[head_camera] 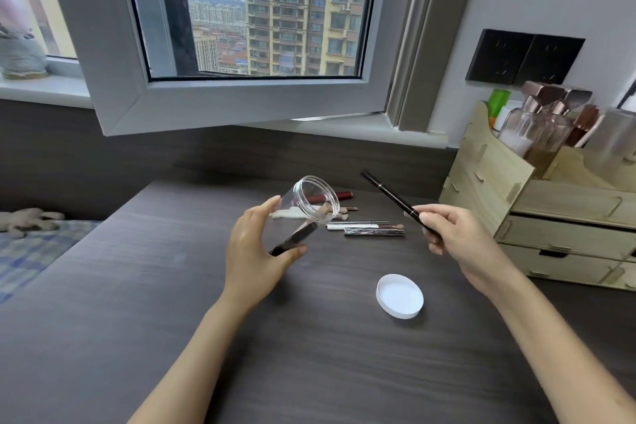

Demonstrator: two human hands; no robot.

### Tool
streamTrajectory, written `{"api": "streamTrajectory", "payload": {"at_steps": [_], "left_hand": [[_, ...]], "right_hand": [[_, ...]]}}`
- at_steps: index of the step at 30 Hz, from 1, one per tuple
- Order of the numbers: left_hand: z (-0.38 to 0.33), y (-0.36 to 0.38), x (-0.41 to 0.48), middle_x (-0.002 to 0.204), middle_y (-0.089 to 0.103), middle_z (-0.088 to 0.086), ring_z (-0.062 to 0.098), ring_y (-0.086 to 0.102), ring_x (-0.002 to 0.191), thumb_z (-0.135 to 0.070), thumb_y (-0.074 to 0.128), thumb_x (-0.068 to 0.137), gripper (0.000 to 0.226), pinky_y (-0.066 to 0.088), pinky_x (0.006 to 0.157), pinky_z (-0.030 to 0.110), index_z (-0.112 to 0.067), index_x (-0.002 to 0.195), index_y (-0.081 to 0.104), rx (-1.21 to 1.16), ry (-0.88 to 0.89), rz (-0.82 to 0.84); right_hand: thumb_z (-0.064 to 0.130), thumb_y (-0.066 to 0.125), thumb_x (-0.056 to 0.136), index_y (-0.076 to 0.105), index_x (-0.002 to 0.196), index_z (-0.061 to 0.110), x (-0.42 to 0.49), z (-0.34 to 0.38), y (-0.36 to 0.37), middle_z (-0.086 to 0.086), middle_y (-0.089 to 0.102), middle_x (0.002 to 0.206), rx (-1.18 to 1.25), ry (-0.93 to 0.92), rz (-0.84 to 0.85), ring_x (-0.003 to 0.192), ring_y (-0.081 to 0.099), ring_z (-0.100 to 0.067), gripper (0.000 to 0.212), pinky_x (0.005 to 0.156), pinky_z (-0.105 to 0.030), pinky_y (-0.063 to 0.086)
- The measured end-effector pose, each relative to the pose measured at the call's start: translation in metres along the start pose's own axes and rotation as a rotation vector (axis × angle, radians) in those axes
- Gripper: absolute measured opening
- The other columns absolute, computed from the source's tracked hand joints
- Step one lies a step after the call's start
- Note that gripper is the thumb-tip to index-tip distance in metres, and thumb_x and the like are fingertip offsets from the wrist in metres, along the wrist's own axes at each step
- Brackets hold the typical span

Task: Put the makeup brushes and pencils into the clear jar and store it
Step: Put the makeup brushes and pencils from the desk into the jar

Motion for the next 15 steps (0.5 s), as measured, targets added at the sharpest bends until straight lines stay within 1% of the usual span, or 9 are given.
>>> {"api": "streamTrajectory", "payload": {"at_steps": [2, 3, 5, 7, 9, 11, 12, 13, 15], "left_hand": [[0.000, 0.000, 0.000, 0.117, 0.054, -0.010, 0.009, 0.049, 0.109, -0.021, 0.087, 0.057, 0.081, 0.030, 0.092, 0.011, -0.021, 0.128, 0.049, -0.004, -0.003, 0.000], [-0.001, 0.000, 0.000, 0.117, 0.054, -0.010, 0.008, 0.049, 0.108, -0.021, 0.087, 0.057, 0.081, 0.029, 0.091, 0.010, -0.021, 0.128, 0.049, -0.002, 0.000, 0.001], [-0.004, 0.000, -0.001, 0.116, 0.054, -0.009, 0.007, 0.048, 0.106, -0.020, 0.088, 0.057, 0.080, 0.027, 0.091, 0.005, -0.019, 0.127, 0.050, 0.012, 0.020, 0.007], [-0.010, 0.001, -0.002, 0.115, 0.053, -0.008, 0.005, 0.046, 0.105, -0.020, 0.088, 0.056, 0.080, 0.026, 0.091, 0.004, -0.017, 0.127, 0.051, 0.049, 0.066, 0.019], [-0.015, 0.003, -0.004, 0.114, 0.052, -0.008, 0.001, 0.043, 0.105, -0.019, 0.088, 0.055, 0.080, 0.029, 0.093, 0.010, -0.015, 0.126, 0.053, 0.078, 0.103, 0.029], [-0.019, 0.003, -0.005, 0.115, 0.051, -0.008, 0.004, 0.044, 0.105, -0.020, 0.089, 0.054, 0.081, 0.035, 0.092, 0.023, -0.016, 0.126, 0.053, 0.092, 0.114, 0.031], [-0.020, 0.003, -0.005, 0.115, 0.051, -0.007, 0.006, 0.045, 0.105, -0.021, 0.089, 0.054, 0.081, 0.036, 0.091, 0.027, -0.016, 0.126, 0.053, 0.094, 0.117, 0.034], [-0.020, 0.003, -0.005, 0.115, 0.051, -0.007, 0.006, 0.045, 0.105, -0.021, 0.089, 0.054, 0.082, 0.037, 0.090, 0.028, -0.016, 0.127, 0.052, 0.093, 0.119, 0.036], [-0.017, 0.002, -0.005, 0.116, 0.051, -0.007, 0.002, 0.043, 0.105, -0.020, 0.089, 0.054, 0.082, 0.035, 0.090, 0.023, -0.016, 0.127, 0.052, 0.084, 0.104, 0.032]], "right_hand": [[0.008, 0.048, 0.095, 0.073, 0.086, 0.022, -0.021, 0.031, 0.010, 0.008, 0.045, 0.054, 0.062, -0.101, 0.110, 0.048, 0.036, -0.005, 0.031, 0.041, -0.014, 0.031], [0.010, 0.048, 0.095, 0.073, 0.086, 0.025, -0.029, 0.045, 0.013, 0.011, 0.046, 0.055, 0.004, -0.161, 0.138, 0.048, 0.037, -0.003, 0.030, 0.043, -0.012, 0.032], [0.014, 0.052, 0.093, 0.073, 0.091, 0.027, -0.040, 0.073, 0.022, 0.015, 0.055, 0.060, -0.242, -0.305, 0.158, 0.053, 0.046, 0.001, 0.024, 0.049, -0.006, 0.035], [0.015, 0.059, 0.089, 0.072, 0.092, 0.026, -0.046, 0.091, 0.034, 0.016, 0.062, 0.072, -0.408, -0.405, 0.146, 0.066, 0.055, 0.005, 0.017, 0.060, -0.004, 0.040], [0.013, 0.066, 0.084, 0.069, 0.086, 0.025, -0.048, 0.101, 0.047, 0.015, 0.064, 0.075, -0.406, -0.447, 0.131, 0.070, 0.058, 0.003, 0.013, 0.065, -0.006, 0.044], [0.010, 0.072, 0.078, 0.062, 0.079, 0.025, -0.047, 0.105, 0.062, 0.012, 0.062, 0.072, -0.330, -0.466, 0.127, 0.065, 0.057, 0.001, 0.018, 0.061, -0.009, 0.046], [0.008, 0.075, 0.075, 0.059, 0.076, 0.023, -0.046, 0.105, 0.069, 0.011, 0.061, 0.070, -0.284, -0.467, 0.130, 0.062, 0.056, 0.000, 0.021, 0.059, -0.011, 0.046], [0.008, 0.076, 0.073, 0.059, 0.075, 0.020, -0.046, 0.105, 0.076, 0.010, 0.060, 0.068, -0.260, -0.476, 0.130, 0.060, 0.054, -0.001, 0.021, 0.058, -0.013, 0.046], [0.013, 0.076, 0.074, 0.064, 0.075, 0.015, -0.048, 0.105, 0.089, 0.012, 0.059, 0.066, -0.299, -0.519, 0.125, 0.058, 0.052, -0.002, 0.013, 0.058, -0.014, 0.043]]}}
Point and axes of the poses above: each hand's wrist, its own x-axis towards the middle knuckle, its own y-axis out of the palm, z = x × y, the point moved 10 cm from there along x, towards the middle knuckle
